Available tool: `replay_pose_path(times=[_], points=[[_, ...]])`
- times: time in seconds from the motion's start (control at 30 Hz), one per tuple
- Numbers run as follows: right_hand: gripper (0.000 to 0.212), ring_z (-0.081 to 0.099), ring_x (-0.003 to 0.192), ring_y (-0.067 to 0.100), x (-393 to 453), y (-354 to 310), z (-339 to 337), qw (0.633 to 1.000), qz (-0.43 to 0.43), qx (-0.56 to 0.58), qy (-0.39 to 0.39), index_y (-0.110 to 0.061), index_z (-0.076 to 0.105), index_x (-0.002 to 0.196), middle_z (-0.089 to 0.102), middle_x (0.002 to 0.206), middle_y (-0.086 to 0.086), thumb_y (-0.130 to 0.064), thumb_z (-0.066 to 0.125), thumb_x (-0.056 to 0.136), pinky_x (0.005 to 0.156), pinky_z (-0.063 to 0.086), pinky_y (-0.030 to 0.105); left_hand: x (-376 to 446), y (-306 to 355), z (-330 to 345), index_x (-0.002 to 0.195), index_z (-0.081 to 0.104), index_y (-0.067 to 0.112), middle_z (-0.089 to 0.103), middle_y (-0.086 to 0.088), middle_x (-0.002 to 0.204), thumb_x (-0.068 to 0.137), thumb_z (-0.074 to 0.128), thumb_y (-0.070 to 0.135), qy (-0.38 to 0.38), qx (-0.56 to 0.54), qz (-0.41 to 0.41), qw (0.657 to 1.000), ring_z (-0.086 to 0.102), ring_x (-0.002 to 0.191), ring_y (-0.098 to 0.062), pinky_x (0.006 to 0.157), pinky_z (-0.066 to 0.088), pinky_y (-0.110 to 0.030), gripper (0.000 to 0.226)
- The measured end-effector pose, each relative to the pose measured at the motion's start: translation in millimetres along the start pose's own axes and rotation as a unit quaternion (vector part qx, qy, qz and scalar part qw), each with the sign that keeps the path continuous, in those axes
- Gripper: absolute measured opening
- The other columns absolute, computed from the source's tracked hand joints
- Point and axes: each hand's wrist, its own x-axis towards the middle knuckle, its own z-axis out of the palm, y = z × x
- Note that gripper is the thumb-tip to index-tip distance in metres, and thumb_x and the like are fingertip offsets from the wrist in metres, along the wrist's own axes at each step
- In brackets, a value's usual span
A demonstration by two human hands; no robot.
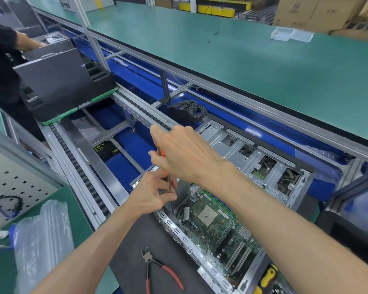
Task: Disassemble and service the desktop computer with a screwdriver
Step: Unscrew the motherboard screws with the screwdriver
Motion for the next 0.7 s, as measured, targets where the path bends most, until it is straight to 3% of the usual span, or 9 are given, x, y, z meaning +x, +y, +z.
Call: replay_pose_path(times=[0.17, 0.3, 0.43, 0.57, 0.7], points=[[0.03, 0.022, 0.049, 0.017, 0.8, 0.1, 1.0, 1.0, -0.002, -0.001, 0.001, -0.016, 0.031, 0.091, 0.025, 0.06, -0.006, -0.03, 0.057, 0.096, 0.046, 0.017, 0.031, -1.0, -0.5, 0.7, 0.069, 0.074, 0.004, 0.065, 0.016, 0.088, 0.069, 0.081, 0.013, 0.013, -0.017, -0.01, 1.0, 0.064, 0.083, -0.01, 0.075, 0.052, -0.023, 0.011], [0.03, 0.021, 0.049, 0.014, 0.7, 0.0, 2.3, 1.0, -0.001, -0.003, 0.009, -0.016, 0.032, 0.09, 0.025, 0.059, -0.006, -0.029, 0.059, 0.095, 0.044, 0.015, 0.029, -0.8, -2.2, 1.7, 0.066, 0.073, 0.007, 0.065, 0.016, 0.088, 0.068, 0.08, 0.015, 0.014, -0.018, -0.008, 1.0, 0.063, 0.084, -0.009, 0.075, 0.05, -0.018, 0.01], [0.031, 0.025, 0.049, 0.02, 0.2, -0.1, 3.2, 1.0, 0.0, -0.004, 0.013, -0.016, 0.033, 0.09, 0.024, 0.059, -0.005, -0.03, 0.06, 0.095, 0.045, 0.016, 0.029, -0.6, -3.6, 1.8, 0.067, 0.072, 0.01, 0.065, 0.017, 0.086, 0.068, 0.079, 0.014, 0.007, -0.02, -0.009, 1.0, 0.065, 0.082, -0.011, 0.073, 0.051, -0.023, 0.008], [0.04, 0.015, 0.049, 0.013, -1.7, -0.6, 1.2, 1.0, -0.013, -0.004, 0.024, -0.015, 0.033, 0.087, 0.018, 0.059, -0.005, -0.034, 0.067, 0.092, 0.045, 0.01, 0.026, -0.2, -5.2, 1.8, 0.059, 0.072, 0.012, 0.064, 0.019, 0.088, 0.069, 0.079, 0.014, -0.001, -0.004, 0.01, 1.0, 0.062, 0.081, -0.014, 0.073, 0.051, -0.028, 0.012], [0.046, 0.011, 0.049, 0.014, -2.4, -4.8, 1.0, 0.999, -0.013, -0.012, 0.044, -0.015, 0.033, 0.081, 0.012, 0.061, -0.007, -0.036, 0.074, 0.087, 0.047, 0.006, 0.024, -3.2, -6.3, 3.1, 0.081, 0.069, 0.016, 0.068, 0.015, 0.083, 0.071, 0.078, 0.018, -0.001, -0.027, -0.005, 1.0, 0.067, 0.075, -0.013, 0.071, 0.055, -0.033, 0.014]])
